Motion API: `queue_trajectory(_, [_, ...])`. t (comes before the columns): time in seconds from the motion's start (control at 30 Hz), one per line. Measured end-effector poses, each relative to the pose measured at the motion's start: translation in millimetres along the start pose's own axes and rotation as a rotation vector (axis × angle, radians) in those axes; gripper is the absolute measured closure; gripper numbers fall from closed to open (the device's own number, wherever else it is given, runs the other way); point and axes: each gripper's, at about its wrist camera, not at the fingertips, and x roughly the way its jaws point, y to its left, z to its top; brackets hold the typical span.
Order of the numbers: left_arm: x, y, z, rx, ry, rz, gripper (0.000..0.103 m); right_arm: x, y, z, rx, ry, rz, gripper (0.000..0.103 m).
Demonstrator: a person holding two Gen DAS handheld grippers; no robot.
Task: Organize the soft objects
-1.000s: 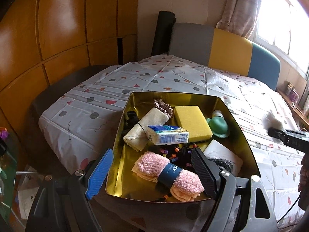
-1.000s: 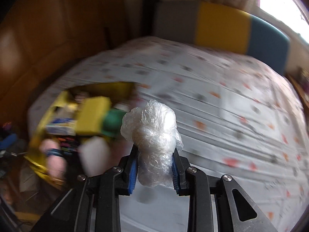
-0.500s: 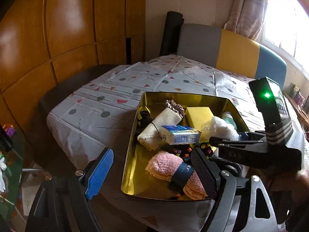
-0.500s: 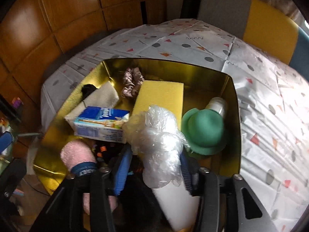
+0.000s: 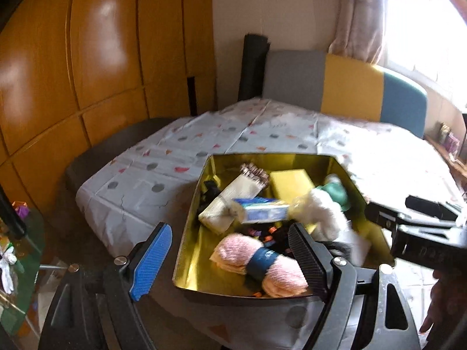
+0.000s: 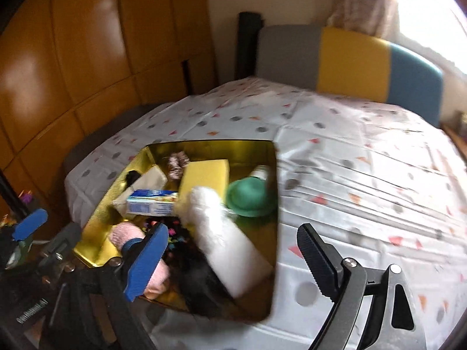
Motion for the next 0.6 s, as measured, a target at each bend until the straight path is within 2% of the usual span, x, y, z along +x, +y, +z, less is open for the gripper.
queue_trajectory(0.1, [-11,-5,-1,-0.015,-0.035,-0.032,0.019,-12,-6,-12,0.023,-0.014,-0.022,0.012])
queue_trajectory(0.27, [-19,-11,-3,-0.017,-0.036,-0.066,0.020,-21,-5,-26,0.017,-0.022,-0.034,0.012])
queue_trajectory(0.37, [-22,-13,-5,-0.011,-0.038,-0.065,0.032,-23,-4,-31,0.012,-0.026,-0.038,0.012])
queue_trajectory(0.6, [-21,-9,-6,-0.033,-0.019,-0.074,0.034,-22,1,-36,-0.004,-0.020,-0.030,0.012])
